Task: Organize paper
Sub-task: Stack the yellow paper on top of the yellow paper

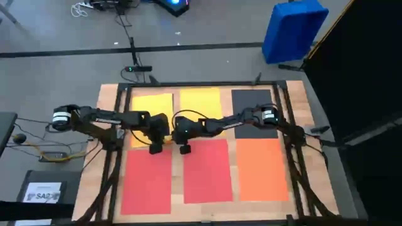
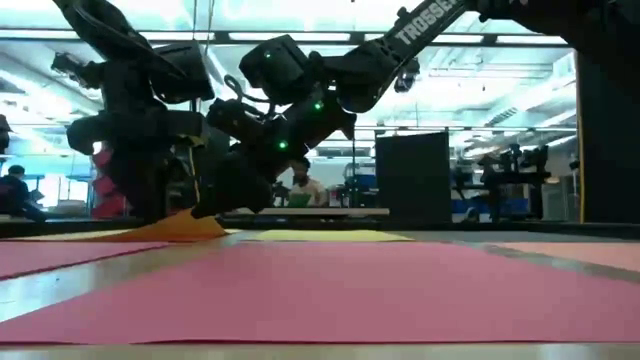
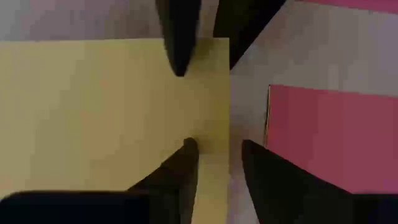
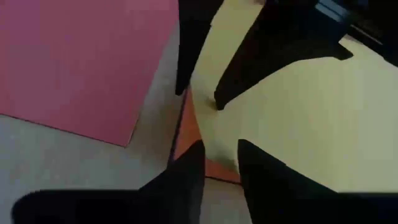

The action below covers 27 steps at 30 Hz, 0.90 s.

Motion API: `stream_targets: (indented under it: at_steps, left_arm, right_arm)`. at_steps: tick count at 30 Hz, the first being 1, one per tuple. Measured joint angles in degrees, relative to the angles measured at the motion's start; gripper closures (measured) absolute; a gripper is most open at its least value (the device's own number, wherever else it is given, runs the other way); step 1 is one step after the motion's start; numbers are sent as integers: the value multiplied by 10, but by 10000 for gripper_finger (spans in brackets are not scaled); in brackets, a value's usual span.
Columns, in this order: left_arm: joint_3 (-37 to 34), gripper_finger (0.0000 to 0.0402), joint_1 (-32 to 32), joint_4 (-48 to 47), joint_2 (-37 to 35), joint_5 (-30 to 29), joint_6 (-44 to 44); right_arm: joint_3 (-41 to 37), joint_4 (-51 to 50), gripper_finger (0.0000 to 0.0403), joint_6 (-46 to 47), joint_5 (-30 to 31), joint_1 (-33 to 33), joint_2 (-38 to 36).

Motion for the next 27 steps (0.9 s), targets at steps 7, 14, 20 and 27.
stream_targets:
  at_steps: [7, 14, 20, 27]
  left_arm:
    - [0, 295, 0, 0, 0, -11, -15]
    - [0, 286, 0, -1, 0, -50, -15]
    - [0, 252, 0, -18, 0, -52, -29]
    - [0, 222, -30, -24, 0, -109, -51]
  right_arm:
    - [0, -2, 401, -1, -1, 0, 0]
    - [0, -8, 403, 10, 0, 0, 0]
    - [0, -9, 403, 31, -1, -4, 0]
    - [0, -9, 403, 35, 0, -5, 0]
